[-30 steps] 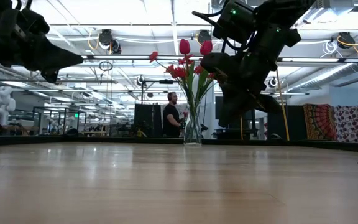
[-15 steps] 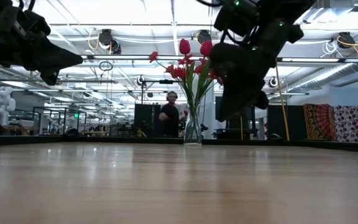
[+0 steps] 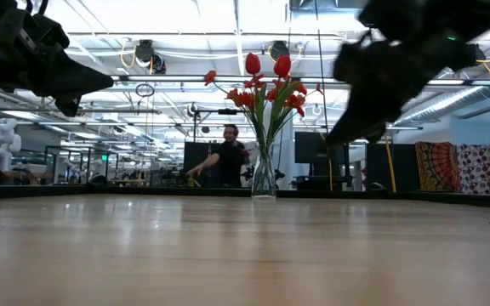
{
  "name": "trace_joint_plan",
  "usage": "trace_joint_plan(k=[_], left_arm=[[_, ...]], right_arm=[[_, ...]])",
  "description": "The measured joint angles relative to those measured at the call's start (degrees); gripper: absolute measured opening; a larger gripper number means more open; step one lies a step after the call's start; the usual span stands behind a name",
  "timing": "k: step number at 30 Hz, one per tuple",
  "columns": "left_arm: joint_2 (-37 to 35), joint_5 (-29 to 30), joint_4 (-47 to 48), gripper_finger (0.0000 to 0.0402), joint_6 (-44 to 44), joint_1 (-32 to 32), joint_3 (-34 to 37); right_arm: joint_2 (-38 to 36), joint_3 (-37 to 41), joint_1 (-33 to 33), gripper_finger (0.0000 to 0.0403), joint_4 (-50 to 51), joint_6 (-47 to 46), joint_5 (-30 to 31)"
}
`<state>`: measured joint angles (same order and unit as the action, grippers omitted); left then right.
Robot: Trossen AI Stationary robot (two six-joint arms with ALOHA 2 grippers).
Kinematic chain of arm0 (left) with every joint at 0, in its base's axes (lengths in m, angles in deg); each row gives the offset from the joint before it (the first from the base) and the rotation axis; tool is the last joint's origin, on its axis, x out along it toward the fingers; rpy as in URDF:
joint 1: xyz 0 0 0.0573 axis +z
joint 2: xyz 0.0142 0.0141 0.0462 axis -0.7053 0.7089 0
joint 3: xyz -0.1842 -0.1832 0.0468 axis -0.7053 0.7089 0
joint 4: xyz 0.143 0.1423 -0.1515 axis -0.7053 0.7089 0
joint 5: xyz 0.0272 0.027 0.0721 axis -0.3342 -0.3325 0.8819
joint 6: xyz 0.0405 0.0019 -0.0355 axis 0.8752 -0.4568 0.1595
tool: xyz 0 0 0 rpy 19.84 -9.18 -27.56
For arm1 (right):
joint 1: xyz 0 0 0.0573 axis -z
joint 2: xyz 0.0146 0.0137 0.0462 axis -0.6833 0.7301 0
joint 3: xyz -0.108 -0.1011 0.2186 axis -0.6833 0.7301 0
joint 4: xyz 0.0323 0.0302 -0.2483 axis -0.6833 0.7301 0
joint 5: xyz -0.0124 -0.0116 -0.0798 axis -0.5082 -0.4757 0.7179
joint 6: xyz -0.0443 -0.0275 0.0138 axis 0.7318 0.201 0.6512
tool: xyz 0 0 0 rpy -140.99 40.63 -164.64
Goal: Sort flowers into vase by color
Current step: Return to Home Position
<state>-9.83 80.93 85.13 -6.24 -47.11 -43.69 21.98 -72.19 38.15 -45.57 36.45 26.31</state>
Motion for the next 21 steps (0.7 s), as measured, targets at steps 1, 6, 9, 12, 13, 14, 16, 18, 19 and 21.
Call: trace_joint_plan(k=[1,6,9,12,13,14,16,18,19,21], left_arm=[[0.00,0.00,0.00,0.0017,0.00,0.00,0.00],[0.00,0.00,0.01,0.0018,0.00,0.00,0.00],[0.00,0.01,0.00,0.0018,0.00,0.00,0.00],[0.00,0.00,0.00,0.0018,0.00,0.00,0.00],[0.00,0.00,0.01,0.0018,0.00,0.00,0.00],[0.00,0.00,-0.01,0.0018,0.00,0.00,0.00],[0.00,0.00,0.01,0.0018,0.00,0.00,0.00],[0.00,0.02,0.01,0.0018,0.00,0.00,0.00],[0.00,0.02,0.00,0.0018,0.00,0.00,0.00],[0.00,0.02,0.01,0.0018,0.00,0.00,0.00]], right_arm=[[-2.98,2.93,0.11,0.0000,-2.44,0.31,-0.43],[-18.87,15.67,1.22,0.0000,-11.03,1.20,-2.81],[-28.52,21.61,1.23,0.0000,-14.12,1.12,-2.59],[-37.73,26.39,1.22,0.0000,-14.89,1.02,-2.52],[-40.71,27.77,1.22,0.0000,-14.84,1.31,-2.49],[-43.33,29.05,1.22,0.0000,-14.83,1.48,-2.49],[-48.27,31.11,1.22,0.0000,-14.82,1.60,-2.50],[-52.95,32.52,1.22,0.0000,-14.58,2.00,-2.76],[-55.07,33.02,1.22,0.0000,-14.72,2.58,-3.12],[-58.92,33.67,1.25,0.0000,-13.61,3.94,-4.39]])
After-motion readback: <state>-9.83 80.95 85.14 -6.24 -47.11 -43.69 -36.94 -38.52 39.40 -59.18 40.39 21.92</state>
